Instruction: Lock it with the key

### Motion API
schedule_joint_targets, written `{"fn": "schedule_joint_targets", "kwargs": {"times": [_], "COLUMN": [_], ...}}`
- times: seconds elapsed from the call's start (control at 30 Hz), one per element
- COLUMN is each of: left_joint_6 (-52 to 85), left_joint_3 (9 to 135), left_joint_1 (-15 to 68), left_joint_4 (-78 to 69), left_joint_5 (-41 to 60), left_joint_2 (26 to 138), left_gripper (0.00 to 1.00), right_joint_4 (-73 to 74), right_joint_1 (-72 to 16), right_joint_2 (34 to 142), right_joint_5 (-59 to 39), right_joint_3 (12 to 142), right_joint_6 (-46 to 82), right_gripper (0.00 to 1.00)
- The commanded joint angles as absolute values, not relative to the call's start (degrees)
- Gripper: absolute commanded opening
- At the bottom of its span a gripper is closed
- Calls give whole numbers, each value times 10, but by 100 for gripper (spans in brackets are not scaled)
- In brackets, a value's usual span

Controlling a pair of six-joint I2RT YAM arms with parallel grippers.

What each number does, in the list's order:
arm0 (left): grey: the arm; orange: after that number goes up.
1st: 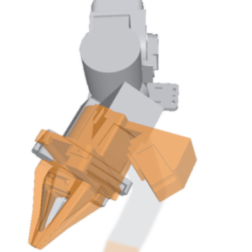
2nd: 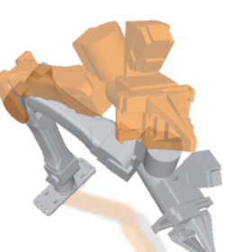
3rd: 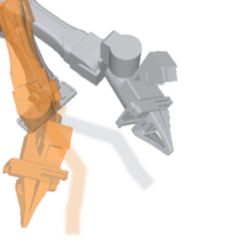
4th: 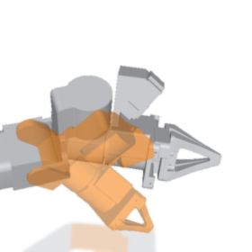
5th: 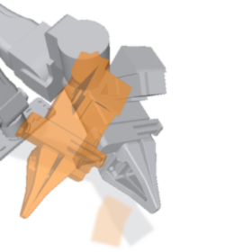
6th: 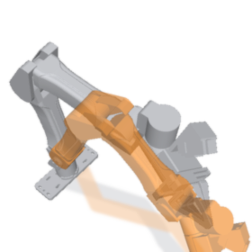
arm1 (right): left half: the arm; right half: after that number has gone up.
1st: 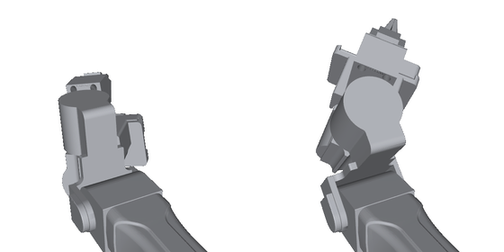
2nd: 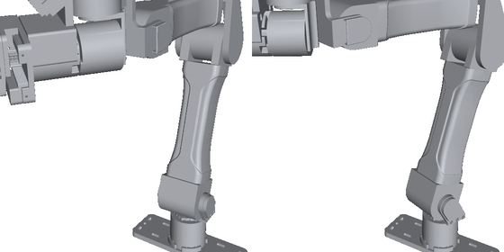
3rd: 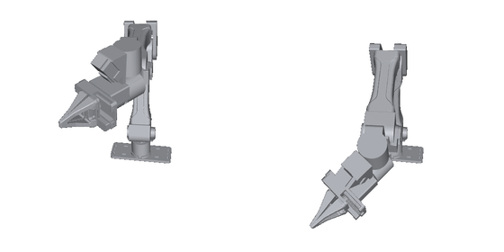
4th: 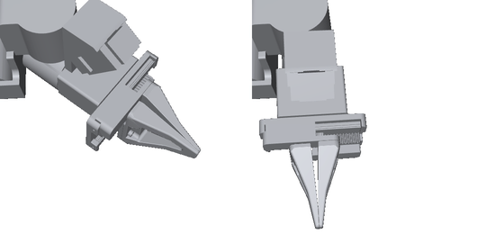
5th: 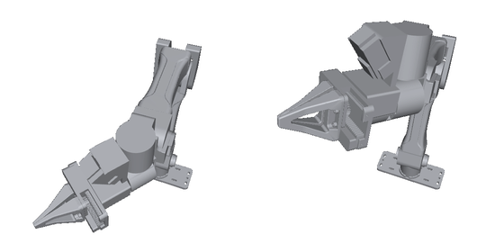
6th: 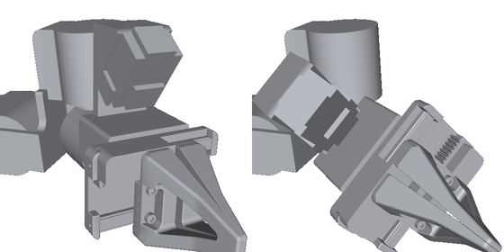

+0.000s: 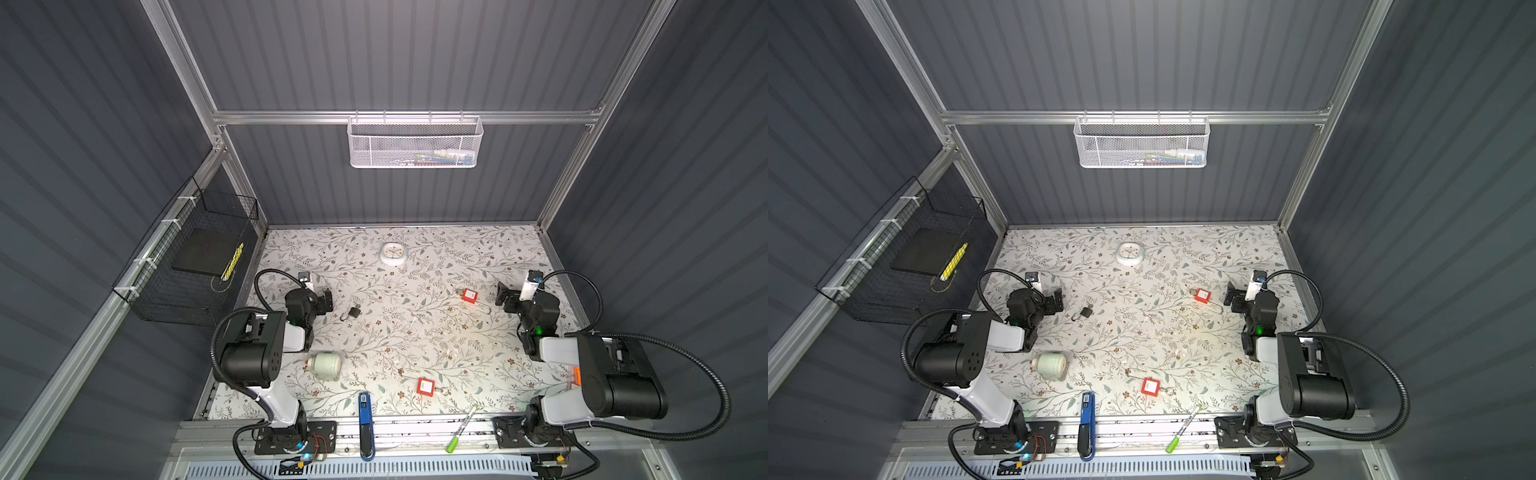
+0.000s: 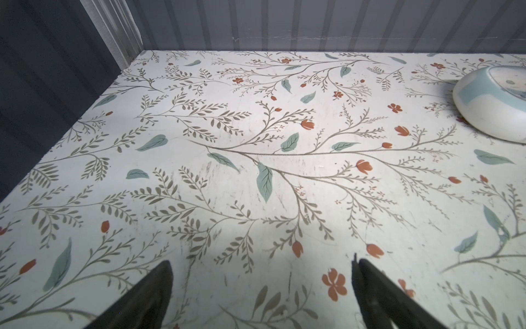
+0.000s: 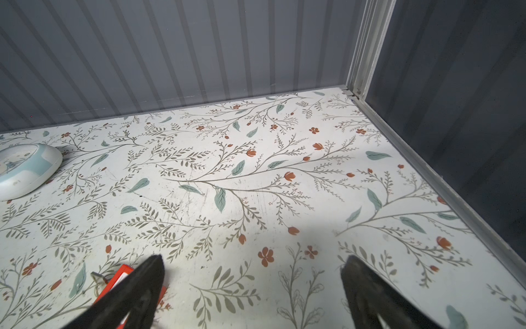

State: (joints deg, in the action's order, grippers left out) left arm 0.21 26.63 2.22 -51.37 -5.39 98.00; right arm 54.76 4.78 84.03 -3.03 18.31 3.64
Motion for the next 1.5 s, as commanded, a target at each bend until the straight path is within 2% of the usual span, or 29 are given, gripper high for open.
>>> {"fn": "schedule_joint_targets", "kwargs": {"times": [0.0,0.43,0.63,0.8,0.97,1.07,1.2,1.47], "left_joint_6": [-9,1,16,39,102,112,111,122], "left_joint_3": [275,277,360,439,532,571,584,595], "left_joint_1": [25,24,26,27,28,47,94,127], "left_joint_4": [-516,-505,-285,-103,103,192,235,231], "left_joint_5": [-60,-83,-118,-102,-45,-6,30,84], "left_joint_2": [984,966,874,820,819,851,873,930], "left_gripper": [100,100,100,100,100,100,100,100], "right_joint_4": [553,553,520,321,240,215,171,150], "right_joint_1": [47,47,44,-1,-69,-97,-130,-180], "right_joint_2": [834,834,816,727,670,654,661,686], "right_joint_5": [-26,-26,-69,-48,-53,-46,-96,-88], "right_joint_3": [187,187,198,265,305,322,341,328], "right_joint_6": [37,37,17,-15,-33,16,91,185], "right_gripper": [99,99,99,99,99,99,99,99]}}
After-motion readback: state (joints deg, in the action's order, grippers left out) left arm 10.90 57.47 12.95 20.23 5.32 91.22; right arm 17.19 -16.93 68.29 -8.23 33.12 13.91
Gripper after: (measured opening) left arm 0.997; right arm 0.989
